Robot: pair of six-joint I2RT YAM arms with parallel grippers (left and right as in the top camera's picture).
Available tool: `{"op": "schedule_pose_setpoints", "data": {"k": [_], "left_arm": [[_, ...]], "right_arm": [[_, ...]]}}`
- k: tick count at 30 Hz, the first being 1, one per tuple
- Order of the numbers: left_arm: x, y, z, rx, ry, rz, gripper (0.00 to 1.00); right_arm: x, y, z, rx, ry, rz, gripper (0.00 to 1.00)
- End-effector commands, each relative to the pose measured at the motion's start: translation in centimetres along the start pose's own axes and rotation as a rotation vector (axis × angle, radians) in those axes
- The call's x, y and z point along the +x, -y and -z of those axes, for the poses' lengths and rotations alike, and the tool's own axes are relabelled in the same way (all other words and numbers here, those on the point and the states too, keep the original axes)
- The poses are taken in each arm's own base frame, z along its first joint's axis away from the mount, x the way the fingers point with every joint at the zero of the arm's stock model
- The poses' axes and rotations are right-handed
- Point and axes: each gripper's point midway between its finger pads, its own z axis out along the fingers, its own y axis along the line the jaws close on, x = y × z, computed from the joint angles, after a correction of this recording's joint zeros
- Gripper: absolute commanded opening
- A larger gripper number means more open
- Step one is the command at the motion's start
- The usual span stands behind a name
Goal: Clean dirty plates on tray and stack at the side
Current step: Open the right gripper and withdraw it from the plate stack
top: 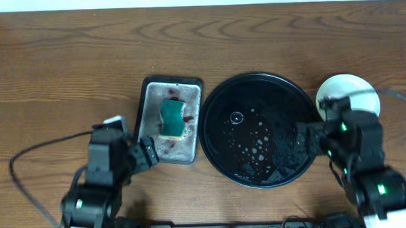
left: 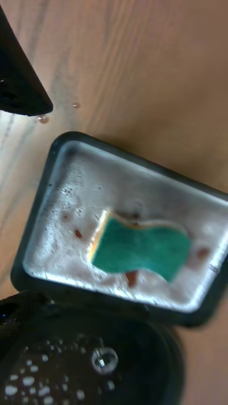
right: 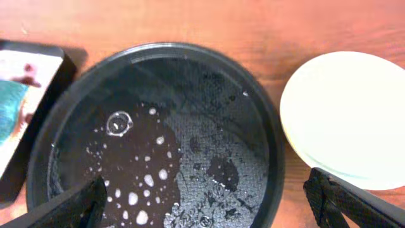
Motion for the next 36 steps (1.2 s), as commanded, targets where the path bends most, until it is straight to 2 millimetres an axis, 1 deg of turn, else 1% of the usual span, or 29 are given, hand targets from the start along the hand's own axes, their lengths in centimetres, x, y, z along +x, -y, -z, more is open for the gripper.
{"op": "schedule_pose_setpoints", "data": {"k": [1,5,13,18,27,30,33,36], "left_arm": [[0.0,0.1,1.4,0.042,0.082,-0.022,0.89],[-0.4,0.2,2.3,0.063,0.128,-0.022,0.90],[-0.2,0.2,2.2,0.058,0.117,-0.022,0.91],[-0.2,0.2,2.2,0.058,0.117,-0.022,0.91],[-0.2,0.2,2.2,0.058,0.117,-0.022,0.92],[-0.2,0.2,2.2,0.058,0.117,-0.022,0.92],[-0.2,0.2,2.2,0.058,0.117,-0.022,0.92],[-0.2,0.2,2.2,0.058,0.117,-0.022,0.92]], "right_arm": [[0.7,0.3,1.4,0.012,0.060,-0.005,0.99],[2.2,0.4,2.4,0.014,0.038,-0.005,0.99],[5.4,0.8,2.6,0.030,-0.092,-0.007,0.99],[6.7,1.0,2.7,0.037,-0.144,-0.007,0.99],[6.8,1.0,2.8,0.037,-0.145,-0.007,0.99],[6.4,0.6,3.4,0.012,-0.105,-0.008,0.99],[5.4,0.6,4.1,0.009,-0.025,0.007,0.99],[3.6,0.4,4.5,-0.004,0.119,0.035,0.99]]}}
